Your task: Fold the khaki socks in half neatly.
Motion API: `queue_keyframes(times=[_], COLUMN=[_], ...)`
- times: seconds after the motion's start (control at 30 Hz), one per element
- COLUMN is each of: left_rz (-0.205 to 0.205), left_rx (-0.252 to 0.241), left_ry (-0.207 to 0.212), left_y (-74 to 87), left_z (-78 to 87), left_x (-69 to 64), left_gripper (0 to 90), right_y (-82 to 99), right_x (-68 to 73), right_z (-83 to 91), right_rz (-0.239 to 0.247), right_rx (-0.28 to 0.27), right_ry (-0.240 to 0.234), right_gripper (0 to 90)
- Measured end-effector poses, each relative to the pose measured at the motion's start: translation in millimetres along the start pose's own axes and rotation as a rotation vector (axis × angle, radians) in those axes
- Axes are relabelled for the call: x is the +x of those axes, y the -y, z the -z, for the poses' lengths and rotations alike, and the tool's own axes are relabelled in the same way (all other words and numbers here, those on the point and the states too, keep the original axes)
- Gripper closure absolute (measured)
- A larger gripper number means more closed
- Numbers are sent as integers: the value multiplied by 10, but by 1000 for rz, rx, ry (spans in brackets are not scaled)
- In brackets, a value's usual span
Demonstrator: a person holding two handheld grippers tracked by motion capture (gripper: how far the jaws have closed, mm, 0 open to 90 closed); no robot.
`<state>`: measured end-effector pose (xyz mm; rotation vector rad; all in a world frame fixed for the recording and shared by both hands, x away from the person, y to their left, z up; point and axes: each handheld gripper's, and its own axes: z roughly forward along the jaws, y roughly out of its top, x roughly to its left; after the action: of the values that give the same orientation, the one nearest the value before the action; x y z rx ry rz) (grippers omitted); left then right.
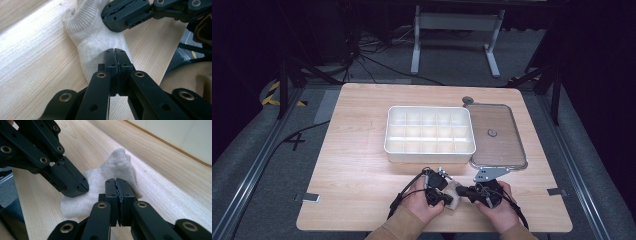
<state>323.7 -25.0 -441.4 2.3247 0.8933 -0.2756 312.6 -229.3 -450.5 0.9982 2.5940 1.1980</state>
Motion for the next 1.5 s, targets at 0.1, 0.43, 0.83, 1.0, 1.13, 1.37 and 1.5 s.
queue_keyframes(times=[0.1,0.43,0.83,1.0,1.13,1.37,1.5], left_rz=[2,7,6,14,14,63,79], left_rx=[-4,-16,-16,-33,-36,-39,-8], left_ry=[-1,-24,-36,-27,-21,-25,-33], left_y=[0,21,27,45,61,96,120], left_z=[-5,-4,-5,-9,-1,126,104], left_x=[-5,-28,-46,-41,-29,62,90], left_gripper=[894,895,895,894,892,825,821], right_y=[12,-21,-60,-43,-20,8,10], right_x=[5,-14,-56,-82,-122,-161,-172], right_z=[2,142,112,-8,-36,-62,-86], right_rz=[3,-21,-67,-97,-129,-150,-171], right_rx=[-1,-17,-31,-2,2,-1,-1], right_ry=[4,24,28,6,-18,-54,-70], right_gripper=[867,794,586,530,514,523,521])
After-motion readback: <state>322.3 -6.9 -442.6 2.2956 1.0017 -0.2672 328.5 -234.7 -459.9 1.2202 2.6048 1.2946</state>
